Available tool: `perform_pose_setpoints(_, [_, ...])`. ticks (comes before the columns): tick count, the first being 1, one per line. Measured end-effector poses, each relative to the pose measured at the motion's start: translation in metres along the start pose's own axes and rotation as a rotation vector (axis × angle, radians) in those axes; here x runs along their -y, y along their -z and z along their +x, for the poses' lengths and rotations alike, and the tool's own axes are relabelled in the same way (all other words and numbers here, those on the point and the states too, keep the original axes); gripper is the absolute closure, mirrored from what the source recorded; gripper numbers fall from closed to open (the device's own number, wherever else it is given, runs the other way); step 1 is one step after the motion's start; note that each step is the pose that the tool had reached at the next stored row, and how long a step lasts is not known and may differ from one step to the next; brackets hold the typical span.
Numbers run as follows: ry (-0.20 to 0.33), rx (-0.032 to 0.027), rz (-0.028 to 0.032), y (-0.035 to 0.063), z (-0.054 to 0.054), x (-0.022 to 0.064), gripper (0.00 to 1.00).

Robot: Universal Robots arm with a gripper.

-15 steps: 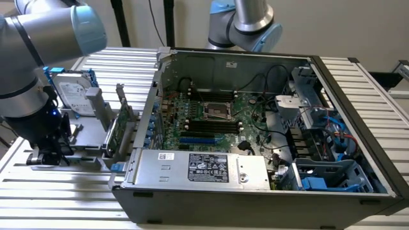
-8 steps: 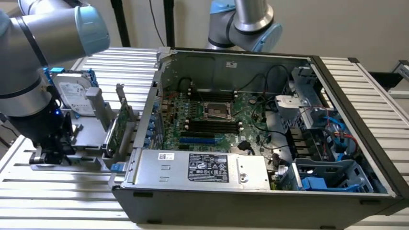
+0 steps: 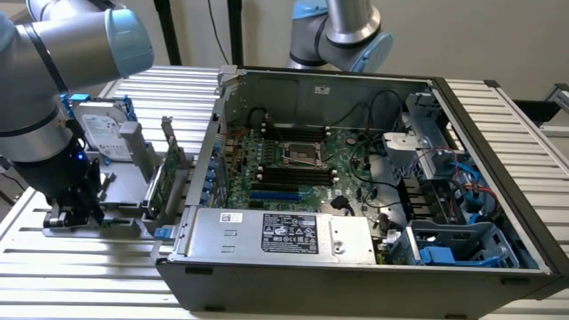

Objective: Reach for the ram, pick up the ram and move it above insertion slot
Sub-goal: 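Pick up the ram and move it above insertion slot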

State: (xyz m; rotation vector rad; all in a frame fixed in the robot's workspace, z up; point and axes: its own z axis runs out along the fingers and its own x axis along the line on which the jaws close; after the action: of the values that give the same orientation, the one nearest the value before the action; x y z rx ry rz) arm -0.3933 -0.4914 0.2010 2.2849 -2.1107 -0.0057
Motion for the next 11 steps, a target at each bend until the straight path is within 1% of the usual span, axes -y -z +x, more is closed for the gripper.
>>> perform_pose_setpoints(4, [-0.022,0.0005,-0.0005,-0.0005,0.0,0.0,0.79])
perform_pose_setpoints(5, [-0.027,0.0005,-0.0005,-0.0005,0.0,0.0001,0.81])
perform_pose_setpoints(6, [-0.031,0.0008,-0.0007,-0.0005,0.0,0.0001,0.81])
perform_pose_setpoints(7, [-0.035,0.0009,-0.0007,-0.0005,0.0,0.0001,0.87])
perform_pose_setpoints(11, [-0.043,0.0012,-0.0008,-0.0006,0.0,0.0001,0.87])
